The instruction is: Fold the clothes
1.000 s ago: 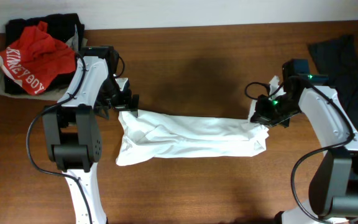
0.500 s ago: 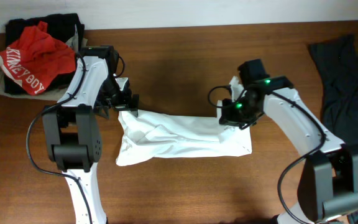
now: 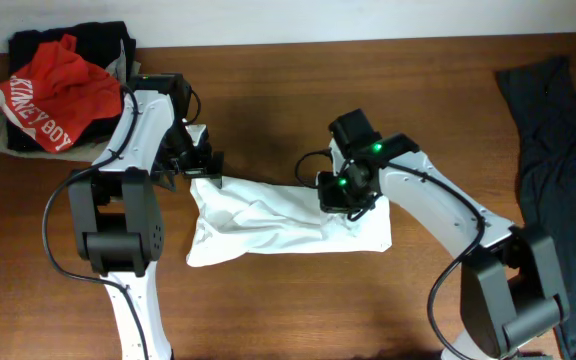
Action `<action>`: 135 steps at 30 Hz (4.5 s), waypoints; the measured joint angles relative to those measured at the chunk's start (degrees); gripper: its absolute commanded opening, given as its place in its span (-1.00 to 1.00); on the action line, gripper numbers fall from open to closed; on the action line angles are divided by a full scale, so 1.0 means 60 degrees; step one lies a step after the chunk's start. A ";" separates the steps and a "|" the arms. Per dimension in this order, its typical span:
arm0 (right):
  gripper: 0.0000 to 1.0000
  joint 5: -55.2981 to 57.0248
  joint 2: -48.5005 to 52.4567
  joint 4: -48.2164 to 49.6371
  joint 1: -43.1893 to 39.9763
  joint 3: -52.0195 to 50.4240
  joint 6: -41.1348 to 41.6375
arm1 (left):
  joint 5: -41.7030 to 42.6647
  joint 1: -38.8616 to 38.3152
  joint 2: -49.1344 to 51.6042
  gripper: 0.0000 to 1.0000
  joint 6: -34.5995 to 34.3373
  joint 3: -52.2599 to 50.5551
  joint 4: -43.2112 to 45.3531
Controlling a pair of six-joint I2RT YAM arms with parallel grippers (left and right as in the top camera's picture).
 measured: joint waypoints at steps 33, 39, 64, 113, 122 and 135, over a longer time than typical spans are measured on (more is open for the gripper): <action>-0.42 -0.0965 0.0557 0.1155 0.0353 -0.0892 0.0095 | 0.0025 0.0000 0.0000 0.98 0.0000 0.0000 -0.0076; -0.26 -0.1617 0.0572 0.1887 0.0845 -0.0889 0.0535 | 0.0025 0.0000 0.0000 0.98 0.0000 0.0000 -0.0076; -0.05 -0.0965 0.0572 -0.1891 -0.1978 -0.1049 -0.2747 | 0.0029 0.0000 0.0000 0.98 0.0000 0.0000 0.0087; -0.48 -0.0597 0.0725 0.1563 0.0947 -0.0892 0.0299 | 0.0029 0.0000 0.0000 0.98 0.0000 0.0007 0.0204; 0.43 -0.0678 0.1373 0.2124 0.1013 -0.0685 0.0579 | 0.0029 0.0000 0.0000 0.98 0.0000 0.0007 0.0204; 0.97 0.0189 0.1100 -0.3530 -0.1920 0.5151 -0.0823 | 0.0222 0.0896 0.0000 0.98 0.0000 0.0015 0.0801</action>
